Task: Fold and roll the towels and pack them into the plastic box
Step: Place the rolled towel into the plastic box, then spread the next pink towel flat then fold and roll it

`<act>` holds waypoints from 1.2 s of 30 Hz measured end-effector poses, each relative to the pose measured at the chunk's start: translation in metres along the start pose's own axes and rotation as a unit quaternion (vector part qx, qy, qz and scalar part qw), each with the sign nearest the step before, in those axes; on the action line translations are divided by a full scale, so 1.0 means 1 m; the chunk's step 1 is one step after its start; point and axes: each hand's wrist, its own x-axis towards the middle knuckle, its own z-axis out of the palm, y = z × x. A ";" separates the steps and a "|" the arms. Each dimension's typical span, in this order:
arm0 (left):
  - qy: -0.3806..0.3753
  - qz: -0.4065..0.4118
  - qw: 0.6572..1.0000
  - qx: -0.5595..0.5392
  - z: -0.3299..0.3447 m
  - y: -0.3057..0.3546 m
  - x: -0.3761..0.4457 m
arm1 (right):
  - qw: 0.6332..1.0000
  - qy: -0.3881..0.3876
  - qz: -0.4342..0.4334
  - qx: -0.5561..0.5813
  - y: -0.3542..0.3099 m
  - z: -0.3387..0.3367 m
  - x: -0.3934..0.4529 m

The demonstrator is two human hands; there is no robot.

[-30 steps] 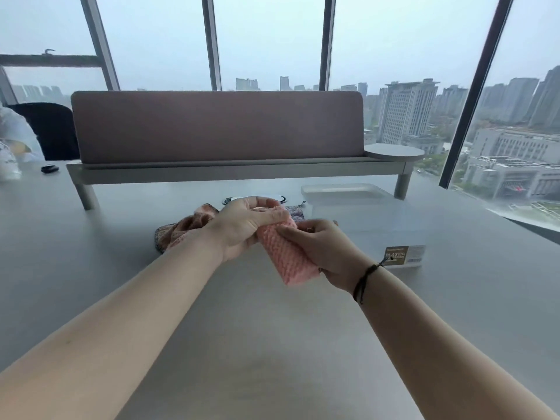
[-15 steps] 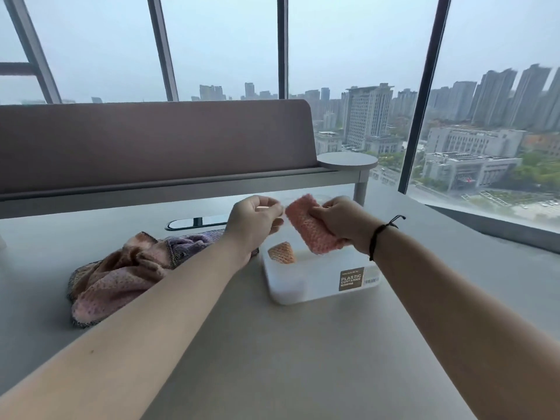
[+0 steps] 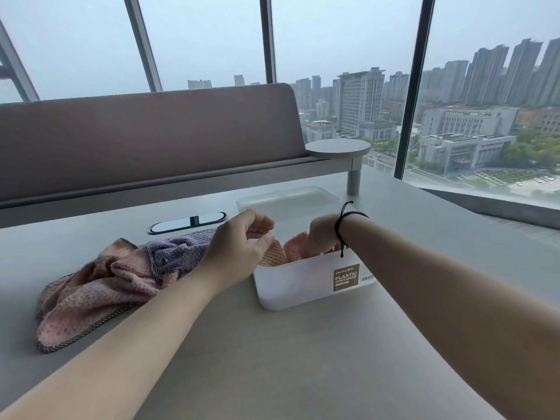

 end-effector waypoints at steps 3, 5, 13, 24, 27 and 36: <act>-0.001 0.006 1.000 -0.008 -0.002 -0.001 -0.001 | 1.000 0.010 0.018 -0.021 0.006 0.002 0.004; 0.001 0.009 1.000 -0.019 -0.003 0.000 -0.002 | 0.998 0.024 0.000 0.055 0.012 0.001 0.007; 0.051 -0.006 0.998 -0.021 -0.022 -0.008 -0.025 | 0.993 0.118 0.014 -0.001 0.003 0.003 0.005; 0.052 -0.005 0.981 0.189 -0.103 -0.075 -0.122 | 0.872 0.349 -0.197 0.280 -0.124 -0.006 -0.064; 0.058 0.018 0.979 0.196 -0.126 -0.079 -0.142 | 0.901 0.263 -0.228 0.260 -0.177 0.039 -0.055; 0.098 -0.250 0.921 0.282 -0.185 -0.128 -0.172 | 0.929 0.289 -0.150 0.175 -0.229 0.098 -0.022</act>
